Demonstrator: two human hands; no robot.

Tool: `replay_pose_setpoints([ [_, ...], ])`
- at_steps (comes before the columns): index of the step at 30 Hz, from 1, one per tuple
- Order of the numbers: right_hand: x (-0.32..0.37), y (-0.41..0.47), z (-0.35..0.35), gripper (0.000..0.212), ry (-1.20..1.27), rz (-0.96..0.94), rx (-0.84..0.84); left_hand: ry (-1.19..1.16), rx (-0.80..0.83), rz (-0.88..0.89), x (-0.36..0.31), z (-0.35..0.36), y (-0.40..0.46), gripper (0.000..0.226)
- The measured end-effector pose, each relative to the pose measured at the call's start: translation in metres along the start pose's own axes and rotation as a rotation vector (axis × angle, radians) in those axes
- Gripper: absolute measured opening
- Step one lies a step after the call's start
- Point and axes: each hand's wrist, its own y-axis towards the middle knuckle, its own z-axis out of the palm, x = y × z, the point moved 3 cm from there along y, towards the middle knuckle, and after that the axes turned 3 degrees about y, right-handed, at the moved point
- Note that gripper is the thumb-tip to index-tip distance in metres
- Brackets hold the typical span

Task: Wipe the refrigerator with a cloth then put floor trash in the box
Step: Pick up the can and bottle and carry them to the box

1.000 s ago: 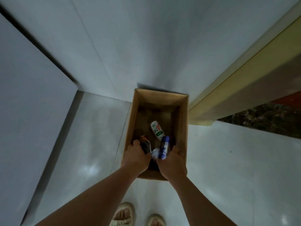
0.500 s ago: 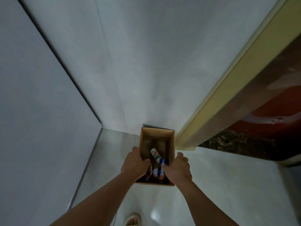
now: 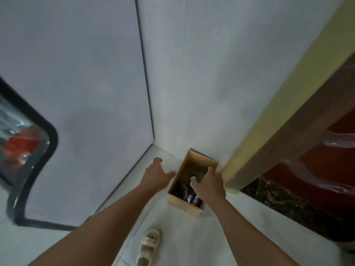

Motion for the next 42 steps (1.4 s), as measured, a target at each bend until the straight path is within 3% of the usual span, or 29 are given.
replay_pose_setpoints([
  [13, 0.099, -0.144, 0.068, 0.072, -0.125, -0.367, 0.277, -0.217, -0.343, -0.315, 0.131, -0.097, -0.176, 0.068],
  [26, 0.231, -0.402, 0.228, 0.079, -0.290, -0.844, 0.619, -0.497, -0.731, -0.673, 0.357, -0.203, -0.411, 0.067],
  [36, 0.319, -0.620, 0.351, 0.080, -0.305, -1.058, 0.714, -0.580, -0.941, -0.797, 0.535, -0.297, -0.587, 0.066],
  [42, 0.377, -0.705, 0.406, 0.078, -0.312, -1.144, 0.727, -0.637, -1.045, -0.850, 0.617, -0.349, -0.651, 0.065],
])
